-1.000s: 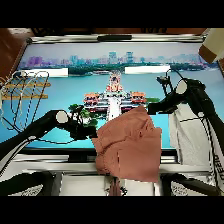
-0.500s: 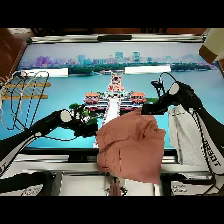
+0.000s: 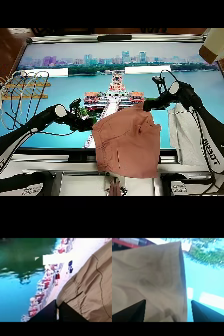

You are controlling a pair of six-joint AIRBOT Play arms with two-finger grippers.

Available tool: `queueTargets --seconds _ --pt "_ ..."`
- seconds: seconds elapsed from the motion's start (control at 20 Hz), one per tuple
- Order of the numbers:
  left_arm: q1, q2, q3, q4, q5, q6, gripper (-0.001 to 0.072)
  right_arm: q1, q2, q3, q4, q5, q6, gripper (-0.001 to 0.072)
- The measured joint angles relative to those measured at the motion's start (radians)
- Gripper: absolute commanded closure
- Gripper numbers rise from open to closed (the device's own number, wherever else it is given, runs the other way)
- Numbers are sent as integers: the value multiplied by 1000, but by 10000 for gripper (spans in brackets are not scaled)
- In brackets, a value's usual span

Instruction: Fold the shirts.

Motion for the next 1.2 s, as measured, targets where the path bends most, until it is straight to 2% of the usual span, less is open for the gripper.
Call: queueTargets --seconds 0.25,0.5,0.55,0.6,0.7,0.75,0.95,1.2 --pt "7 0 18 -6 -10 24 665 2 -63 3 109 -134 26 22" --pt "9 0 21 -7 -11 29 665 2 -107 6 157 -186 53 45" --pt "9 0 21 -7 -10 31 665 1 -113 7 171 -192 62 163" --pt "9 0 22 -7 -8 31 665 2 -120 7 179 -198 70 357" --pt "10 0 26 -8 -2 34 665 2 -129 3 205 -187 82 630" --pt "12 0 33 -7 -2 42 665 3 -132 3 217 -183 84 655" --pt "50 0 104 -7 -2 78 665 2 -126 41 245 -183 63 655" --pt "171 -1 257 -7 -3 120 665 2 -88 186 258 -257 29 655"
